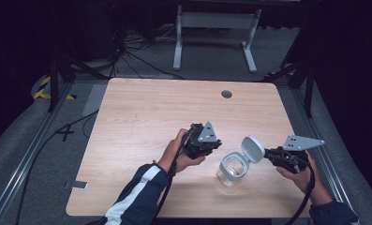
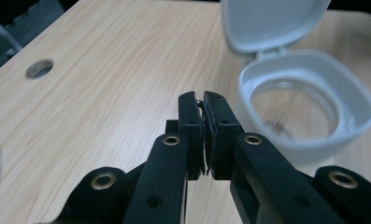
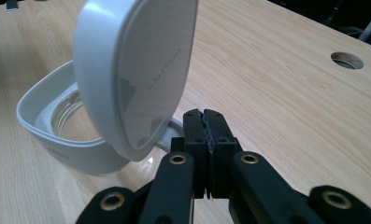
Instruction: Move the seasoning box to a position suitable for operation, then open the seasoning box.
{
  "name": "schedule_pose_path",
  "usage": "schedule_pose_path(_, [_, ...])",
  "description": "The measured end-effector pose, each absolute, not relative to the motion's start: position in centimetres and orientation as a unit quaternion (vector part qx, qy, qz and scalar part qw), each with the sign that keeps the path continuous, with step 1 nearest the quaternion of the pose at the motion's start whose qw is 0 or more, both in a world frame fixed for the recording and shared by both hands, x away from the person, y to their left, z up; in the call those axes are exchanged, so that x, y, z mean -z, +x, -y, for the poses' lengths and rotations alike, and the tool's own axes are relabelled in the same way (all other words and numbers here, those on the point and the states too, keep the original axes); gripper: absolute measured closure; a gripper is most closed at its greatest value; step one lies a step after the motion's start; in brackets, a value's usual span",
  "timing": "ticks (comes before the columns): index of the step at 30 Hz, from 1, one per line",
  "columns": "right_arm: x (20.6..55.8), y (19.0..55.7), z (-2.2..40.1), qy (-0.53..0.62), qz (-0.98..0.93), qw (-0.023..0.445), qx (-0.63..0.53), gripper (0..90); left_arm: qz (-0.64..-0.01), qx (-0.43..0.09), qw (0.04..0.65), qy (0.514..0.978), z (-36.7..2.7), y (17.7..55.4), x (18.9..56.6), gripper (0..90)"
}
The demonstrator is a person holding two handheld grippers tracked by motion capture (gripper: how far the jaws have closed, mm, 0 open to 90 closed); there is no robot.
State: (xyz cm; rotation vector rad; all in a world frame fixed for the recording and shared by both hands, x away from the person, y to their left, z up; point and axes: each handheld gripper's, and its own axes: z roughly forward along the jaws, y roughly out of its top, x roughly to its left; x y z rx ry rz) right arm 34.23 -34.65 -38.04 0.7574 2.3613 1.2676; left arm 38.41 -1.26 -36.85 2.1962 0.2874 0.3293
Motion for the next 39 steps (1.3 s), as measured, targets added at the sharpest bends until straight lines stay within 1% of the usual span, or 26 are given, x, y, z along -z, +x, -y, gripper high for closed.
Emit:
schedule_pose_path(5, [37.9, 34.2, 35.0, 0.270, -0.833, 0.183, -0.446, 89.4, -0.145, -0.140, 0.412, 0.888, -2.2, 38.3, 37.8, 85.2])
schedule_pose_path(14, [37.5, 34.0, 35.6, 0.273, -0.831, 0.198, -0.442, 89.4, -0.173, -0.164, 0.369, 0.898, -7.1, 37.0, 39.0, 83.1])
schedule_pose_path(18, [37.4, 34.0, 35.8, 0.274, -0.831, 0.202, -0.441, 89.4, -0.201, -0.171, 0.353, 0.898, -10.1, 36.5, 40.0, 82.3])
schedule_pose_path(24, [37.3, 34.0, 36.2, 0.279, -0.831, 0.210, -0.434, 88.9, -0.235, -0.175, 0.331, 0.897, -13.5, 35.7, 41.6, 80.5])
schedule_pose_path(32, [37.2, 33.5, 37.5, 0.289, -0.826, 0.227, -0.428, 87.8, -0.275, -0.180, 0.316, 0.890, -16.8, 34.8, 42.9, 73.4])
schedule_pose_path(36, [37.7, 33.0, 38.3, 0.296, -0.830, 0.235, -0.411, 86.1, -0.295, -0.183, 0.321, 0.881, -18.4, 34.6, 43.8, 65.7])
schedule_pose_path(37, [37.9, 32.9, 38.4, 0.297, -0.831, 0.236, -0.406, 85.7, -0.302, -0.180, 0.321, 0.879, -18.7, 34.5, 44.0, 65.5])
schedule_pose_path(39, [38.2, 32.9, 38.5, 0.299, -0.833, 0.237, -0.401, 85.3, -0.308, -0.178, 0.323, 0.877, -19.2, 34.5, 44.4, 62.1])
